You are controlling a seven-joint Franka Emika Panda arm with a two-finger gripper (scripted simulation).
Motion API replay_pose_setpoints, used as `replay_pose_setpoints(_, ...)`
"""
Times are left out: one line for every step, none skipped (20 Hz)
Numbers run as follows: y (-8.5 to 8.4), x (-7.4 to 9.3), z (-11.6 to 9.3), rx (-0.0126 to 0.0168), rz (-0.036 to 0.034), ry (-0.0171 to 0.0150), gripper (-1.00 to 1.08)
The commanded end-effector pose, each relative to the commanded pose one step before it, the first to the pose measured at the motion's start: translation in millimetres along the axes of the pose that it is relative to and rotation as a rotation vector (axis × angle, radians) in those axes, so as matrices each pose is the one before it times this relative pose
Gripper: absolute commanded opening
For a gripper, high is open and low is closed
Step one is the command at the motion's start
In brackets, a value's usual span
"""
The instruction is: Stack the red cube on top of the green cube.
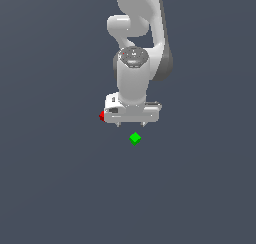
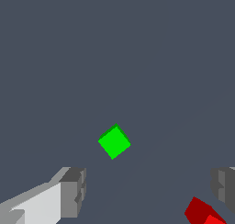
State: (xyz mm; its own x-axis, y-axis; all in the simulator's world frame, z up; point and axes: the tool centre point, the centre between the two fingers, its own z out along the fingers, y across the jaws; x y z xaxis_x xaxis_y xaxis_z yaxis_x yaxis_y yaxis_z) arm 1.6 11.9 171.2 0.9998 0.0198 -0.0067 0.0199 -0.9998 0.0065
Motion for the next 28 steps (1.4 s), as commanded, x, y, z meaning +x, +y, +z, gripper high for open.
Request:
replay_pose_setpoints(0.01, 0.00, 0.00, 0.00000, 0.00000, 0.00000, 1.00)
replay_pose_setpoints(0.25, -0.15, 0.11, -0.00001, 0.00069, 0.00002, 1.00)
replay_pose_setpoints(0.62, -0.44, 0.35, 0.00003, 0.00183, 0.00002, 1.00)
replay_pose_setpoints(1.10, -0.73, 0.59, 0.00005, 0.00316, 0.00003, 1.00)
replay_pose_setpoints(1.54, -1.03, 0.83, 0.00007, 0.00442, 0.00005, 1.00)
replay_pose_setpoints(1.96, -1.32, 1.06, 0.00008, 0.00565, 0.00006, 1.00)
replay_pose_setpoints(2.43, -1.62, 1.30, 0.00010, 0.00697, 0.00007, 1.00)
replay_pose_setpoints(2.86, -1.92, 1.54, 0.00012, 0.00823, 0.00009, 1.00)
replay_pose_setpoints(3.31, -2.22, 1.78, 0.00014, 0.00952, 0.00010, 1.00)
replay_pose_setpoints(3.75, -2.53, 2.02, 0.00015, 0.01081, 0.00011, 1.00)
replay_pose_setpoints(4.20, -2.83, 2.26, 0.00017, 0.01210, 0.00013, 1.00)
replay_pose_setpoints(4.65, -3.14, 2.51, 0.00019, 0.01341, 0.00014, 1.00)
replay_pose_setpoints(5.10, -3.45, 2.75, 0.00020, 0.01471, 0.00015, 1.00)
replay_pose_setpoints(5.56, -3.77, 3.00, 0.00022, 0.01603, 0.00016, 1.00)
replay_pose_setpoints(6.01, -4.08, 3.25, 0.00023, 0.01736, 0.00018, 1.00)
replay_pose_setpoints(6.48, -4.40, 3.51, 0.00024, 0.01871, 0.00019, 1.00)
replay_pose_setpoints(6.95, -4.73, 3.77, 0.00025, 0.02007, 0.00020, 1.00)
replay_pose_setpoints(7.42, -5.06, 4.03, 0.00026, 0.02145, 0.00021, 1.00)
replay_pose_setpoints(7.90, -5.39, 4.30, 0.00027, 0.02283, 0.00022, 1.00)
replay_pose_setpoints(8.39, -5.74, 4.57, 0.00027, 0.02424, 0.00024, 1.00)
replay_pose_setpoints(8.81, -6.03, 4.81, 0.00028, 0.02547, 0.00025, 1.00)
replay_pose_setpoints(8.81, -6.03, 4.82, 0.00027, 0.02547, 0.00024, 1.00)
replay_pose_setpoints(8.44, -5.77, 4.63, 0.00025, 0.02438, 0.00023, 1.00)
replay_pose_setpoints(8.03, -5.49, 4.41, 0.00022, 0.02319, 0.00022, 1.00)
replay_pose_setpoints(7.62, -5.20, 4.19, 0.00019, 0.02197, 0.00021, 1.00)
replay_pose_setpoints(7.21, -4.90, 3.96, 0.00015, 0.02076, 0.00020, 1.00)
replay_pose_setpoints(6.80, -4.61, 3.75, 0.00015, 0.01955, 0.00018, 1.00)
replay_pose_setpoints(6.37, -4.32, 3.55, 0.00016, 0.01832, 0.00016, 1.00)
